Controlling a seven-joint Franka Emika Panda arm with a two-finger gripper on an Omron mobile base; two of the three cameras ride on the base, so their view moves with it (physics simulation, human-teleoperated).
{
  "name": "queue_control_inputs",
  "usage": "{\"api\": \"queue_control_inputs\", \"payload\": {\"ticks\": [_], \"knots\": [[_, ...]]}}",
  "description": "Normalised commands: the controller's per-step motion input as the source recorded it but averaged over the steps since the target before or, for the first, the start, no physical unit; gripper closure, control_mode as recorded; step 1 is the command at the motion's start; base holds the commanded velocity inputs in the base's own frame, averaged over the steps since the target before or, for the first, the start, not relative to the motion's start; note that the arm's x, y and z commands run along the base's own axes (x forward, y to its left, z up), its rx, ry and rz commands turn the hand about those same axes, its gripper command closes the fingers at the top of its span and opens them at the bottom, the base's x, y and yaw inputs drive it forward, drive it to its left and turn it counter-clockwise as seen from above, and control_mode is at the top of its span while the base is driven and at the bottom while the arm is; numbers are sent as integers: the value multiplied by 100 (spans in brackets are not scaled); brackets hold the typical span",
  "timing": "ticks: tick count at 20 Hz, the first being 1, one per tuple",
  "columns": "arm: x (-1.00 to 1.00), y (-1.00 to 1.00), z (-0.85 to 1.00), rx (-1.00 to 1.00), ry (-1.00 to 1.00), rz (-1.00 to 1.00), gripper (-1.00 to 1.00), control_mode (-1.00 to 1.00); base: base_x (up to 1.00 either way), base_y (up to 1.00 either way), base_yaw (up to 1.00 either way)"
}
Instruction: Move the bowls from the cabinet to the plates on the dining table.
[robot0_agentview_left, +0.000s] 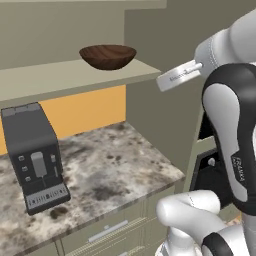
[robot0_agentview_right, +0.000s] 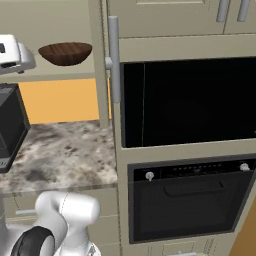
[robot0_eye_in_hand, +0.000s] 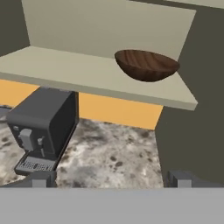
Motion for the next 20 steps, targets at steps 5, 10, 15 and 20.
{"api": "queue_control_inputs", "payload": {"ticks": [5,10,15,20], "knots": [[39,-1,3,-8,-2,0,-100,-100,0,0,0],[26,0,0,-9,-10,0,-100,-100,0,0,0],[4,0,4,-3,-13,0,-100,-100,0,0,0],[28,0,3,6,-3,0,-100,-100,0,0,0]]}}
